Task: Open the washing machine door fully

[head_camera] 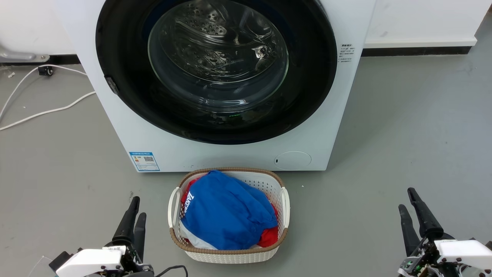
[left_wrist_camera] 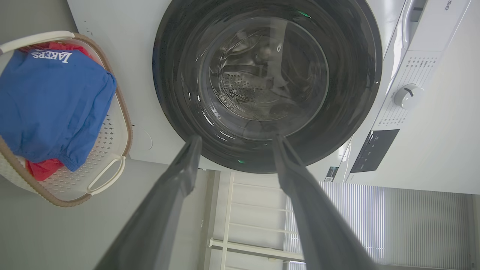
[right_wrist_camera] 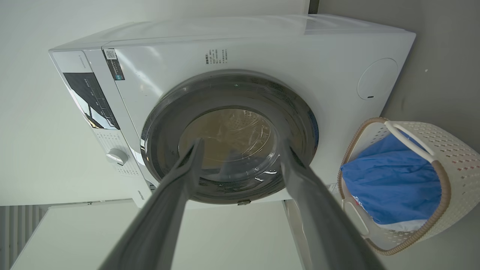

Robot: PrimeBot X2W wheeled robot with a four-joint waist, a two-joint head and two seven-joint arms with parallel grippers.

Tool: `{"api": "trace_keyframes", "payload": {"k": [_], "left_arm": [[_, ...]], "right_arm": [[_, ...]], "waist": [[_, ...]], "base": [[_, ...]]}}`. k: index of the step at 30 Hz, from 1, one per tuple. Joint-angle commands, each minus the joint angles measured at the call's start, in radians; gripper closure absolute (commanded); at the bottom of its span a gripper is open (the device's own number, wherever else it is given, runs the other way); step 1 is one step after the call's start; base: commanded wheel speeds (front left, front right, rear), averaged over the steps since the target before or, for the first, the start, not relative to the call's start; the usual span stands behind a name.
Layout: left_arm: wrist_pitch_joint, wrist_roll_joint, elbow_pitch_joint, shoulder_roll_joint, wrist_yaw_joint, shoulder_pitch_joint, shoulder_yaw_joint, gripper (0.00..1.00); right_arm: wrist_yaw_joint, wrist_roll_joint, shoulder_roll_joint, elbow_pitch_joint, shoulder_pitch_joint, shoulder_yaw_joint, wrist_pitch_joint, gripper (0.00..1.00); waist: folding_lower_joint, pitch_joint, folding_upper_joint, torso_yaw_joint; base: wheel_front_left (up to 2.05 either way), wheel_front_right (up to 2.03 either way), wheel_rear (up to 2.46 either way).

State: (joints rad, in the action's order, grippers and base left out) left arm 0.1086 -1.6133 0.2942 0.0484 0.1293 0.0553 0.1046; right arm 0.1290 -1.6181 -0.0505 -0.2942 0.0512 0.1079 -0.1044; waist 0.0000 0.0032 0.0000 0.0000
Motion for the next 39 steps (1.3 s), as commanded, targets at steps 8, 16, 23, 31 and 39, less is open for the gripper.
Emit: {"api": "trace_keyframes", "payload": {"k": [8,16,23,31,39], "left_arm": [[-0.045,0.089,-0.055,0.001,-0.002,0.011,0.014,0.0],[-0.082,0.237,-0.117,0.001,-0.035,0.008,0.016,0.0],[-0.112,0.401,-0.165,0.002,-0.07,-0.004,-0.013,0.0],[-0.143,0.61,-0.192,0.002,-0.107,-0.018,-0.061,0.0],[-0.172,0.763,-0.204,0.003,-0.141,-0.031,-0.091,0.0]], "right_arm": [[0.001,0.091,-0.002,0.05,0.002,0.007,0.045,0.0],[0.001,0.298,-0.002,0.115,-0.011,0.004,0.081,0.0],[0.001,0.514,-0.002,0.17,-0.025,-0.021,0.111,0.0],[0.001,0.714,-0.001,0.21,-0.048,-0.044,0.142,0.0],[0.001,0.876,-0.001,0.237,-0.069,-0.044,0.17,0.0]], "waist": [[0.0,0.002,0.0,0.0],[0.0,0.004,0.0,0.001],[0.0,0.006,0.0,0.002],[0.0,0.007,0.0,0.003],[0.0,0.007,0.0,0.004]], "base": [[0.0,0.0,0.0],[0.0,0.0,0.0],[0.0,0.0,0.0],[0.0,0.0,0.0],[0.0,0.0,0.0]]}}
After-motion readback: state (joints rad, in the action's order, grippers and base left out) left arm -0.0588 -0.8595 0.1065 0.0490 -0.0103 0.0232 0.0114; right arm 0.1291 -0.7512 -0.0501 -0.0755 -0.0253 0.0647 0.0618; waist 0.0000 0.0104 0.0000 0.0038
